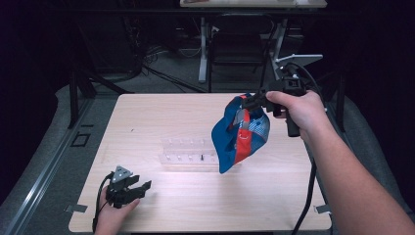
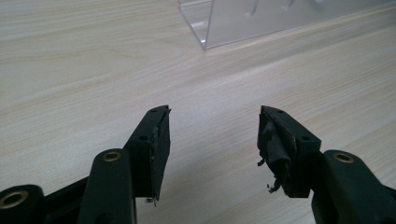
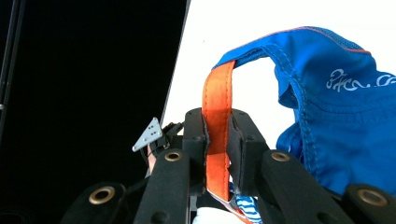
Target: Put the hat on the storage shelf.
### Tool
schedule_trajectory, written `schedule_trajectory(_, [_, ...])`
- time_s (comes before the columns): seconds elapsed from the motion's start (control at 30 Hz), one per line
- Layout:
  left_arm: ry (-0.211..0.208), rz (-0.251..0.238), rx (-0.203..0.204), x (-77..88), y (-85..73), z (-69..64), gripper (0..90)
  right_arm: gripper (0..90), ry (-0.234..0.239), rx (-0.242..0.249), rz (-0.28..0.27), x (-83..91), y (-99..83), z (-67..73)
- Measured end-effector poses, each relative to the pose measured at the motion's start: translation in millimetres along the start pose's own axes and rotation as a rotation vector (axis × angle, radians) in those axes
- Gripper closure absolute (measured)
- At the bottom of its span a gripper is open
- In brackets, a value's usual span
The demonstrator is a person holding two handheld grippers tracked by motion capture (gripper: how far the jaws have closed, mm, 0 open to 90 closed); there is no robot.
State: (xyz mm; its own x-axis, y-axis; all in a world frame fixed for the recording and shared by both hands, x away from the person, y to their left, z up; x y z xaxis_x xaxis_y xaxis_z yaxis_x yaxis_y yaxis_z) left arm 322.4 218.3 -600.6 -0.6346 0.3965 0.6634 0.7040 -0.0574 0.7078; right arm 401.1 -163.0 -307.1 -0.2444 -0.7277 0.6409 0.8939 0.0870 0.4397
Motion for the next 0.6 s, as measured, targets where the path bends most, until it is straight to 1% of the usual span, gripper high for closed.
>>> schedule_trajectory(0.03, [-0.001, 0.000, 0.000, 0.2, 0.1, -0.3, 44.0, 78.3, 0.000, -0.012, -0.004, -1.4, 1.7, 1.0])
schedule_trajectory(0.17, [0.001, -0.001, -0.004, 0.1, 0.4, -1.4, 43.8, 78.3, 0.002, -0.006, -0.014, -7.2, 6.9, 4.2])
schedule_trajectory(0.23, [-0.002, -0.004, -0.011, 0.5, 0.6, -2.4, 43.8, 78.3, 0.005, -0.003, -0.015, -10.5, 9.2, 6.9])
schedule_trajectory(0.27, [0.004, -0.007, -0.020, 0.8, 0.9, -2.7, 43.8, 78.3, 0.006, -0.001, -0.014, -12.2, 10.5, 8.7])
schedule_trajectory(0.33, [0.004, -0.007, -0.018, 1.3, 1.2, -3.5, 43.8, 78.3, 0.011, 0.004, -0.022, -17.2, 13.5, 11.3])
schedule_trajectory(0.47, [0.001, -0.010, -0.010, 1.3, 1.4, -4.1, 43.9, 78.3, 0.006, 0.002, -0.014, -28.9, 18.1, 15.7])
schedule_trajectory(0.5, [-0.003, -0.010, -0.008, 1.5, 1.4, -4.5, 44.1, 78.3, 0.006, 0.006, -0.022, -32.3, 19.5, 16.7])
schedule_trajectory(0.53, [-0.005, -0.005, -0.010, 2.1, 1.4, -4.6, 44.3, 78.3, 0.010, 0.008, -0.028, -35.6, 21.1, 17.9])
schedule_trajectory(0.6, [-0.008, -0.007, -0.007, 2.4, 1.5, -4.9, 44.5, 78.4, 0.016, 0.005, -0.022, -40.5, 23.2, 21.1])
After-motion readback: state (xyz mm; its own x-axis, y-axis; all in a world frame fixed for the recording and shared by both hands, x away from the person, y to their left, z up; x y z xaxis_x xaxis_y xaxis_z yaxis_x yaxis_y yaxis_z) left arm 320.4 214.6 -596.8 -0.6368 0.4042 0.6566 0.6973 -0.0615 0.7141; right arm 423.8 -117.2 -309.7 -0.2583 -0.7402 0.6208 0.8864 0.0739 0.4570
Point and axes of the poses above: each handheld gripper's, and its own axes: x roughly backward along the jaws, y roughly out of its top, z roughly to its left, the point moved 6 cm from there along -x, roughly forward along the jaws, and after that the axes turned 11 degrees about x, right-handed, at the moved point
